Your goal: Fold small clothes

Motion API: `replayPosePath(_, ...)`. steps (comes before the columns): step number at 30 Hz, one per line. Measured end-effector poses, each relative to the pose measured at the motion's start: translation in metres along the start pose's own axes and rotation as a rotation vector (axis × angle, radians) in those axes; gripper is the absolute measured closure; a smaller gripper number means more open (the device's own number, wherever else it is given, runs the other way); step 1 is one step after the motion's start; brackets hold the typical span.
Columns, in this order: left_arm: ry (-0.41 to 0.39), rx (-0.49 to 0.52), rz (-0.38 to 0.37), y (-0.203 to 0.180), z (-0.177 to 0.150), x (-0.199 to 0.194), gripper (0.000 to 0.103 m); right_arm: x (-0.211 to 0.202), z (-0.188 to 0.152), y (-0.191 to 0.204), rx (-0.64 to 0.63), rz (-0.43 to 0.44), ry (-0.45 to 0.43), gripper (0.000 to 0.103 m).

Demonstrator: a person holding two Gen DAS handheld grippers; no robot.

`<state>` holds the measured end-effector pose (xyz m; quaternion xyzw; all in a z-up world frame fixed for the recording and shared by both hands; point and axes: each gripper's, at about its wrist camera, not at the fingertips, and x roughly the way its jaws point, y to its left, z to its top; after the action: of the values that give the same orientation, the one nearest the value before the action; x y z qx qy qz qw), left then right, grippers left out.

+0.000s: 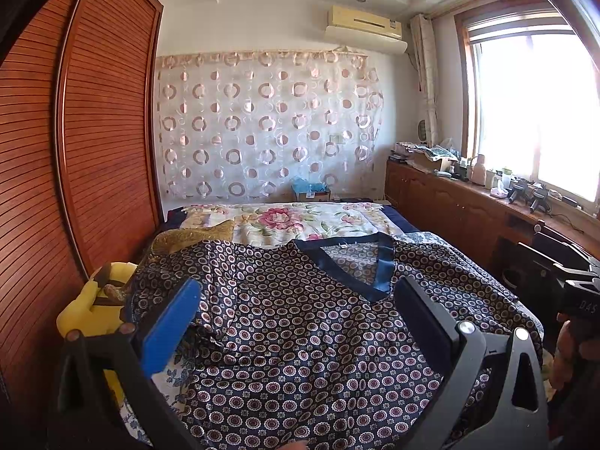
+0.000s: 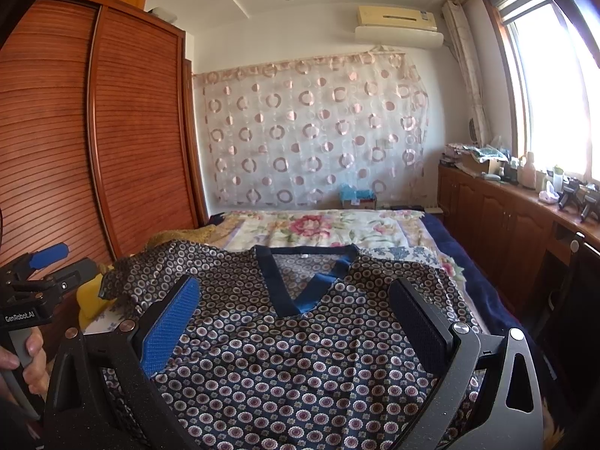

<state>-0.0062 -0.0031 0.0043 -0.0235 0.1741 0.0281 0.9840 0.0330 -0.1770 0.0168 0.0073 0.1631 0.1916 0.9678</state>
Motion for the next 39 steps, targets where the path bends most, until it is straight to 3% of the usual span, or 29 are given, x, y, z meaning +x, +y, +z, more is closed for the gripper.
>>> replayPosePath(39,-0.009,0.016,0.008,-0.0041,0.0021,-0.0037,0.000,-0.0001,-0.0001,0.0040,0.000,0.001,-0.004,0.000)
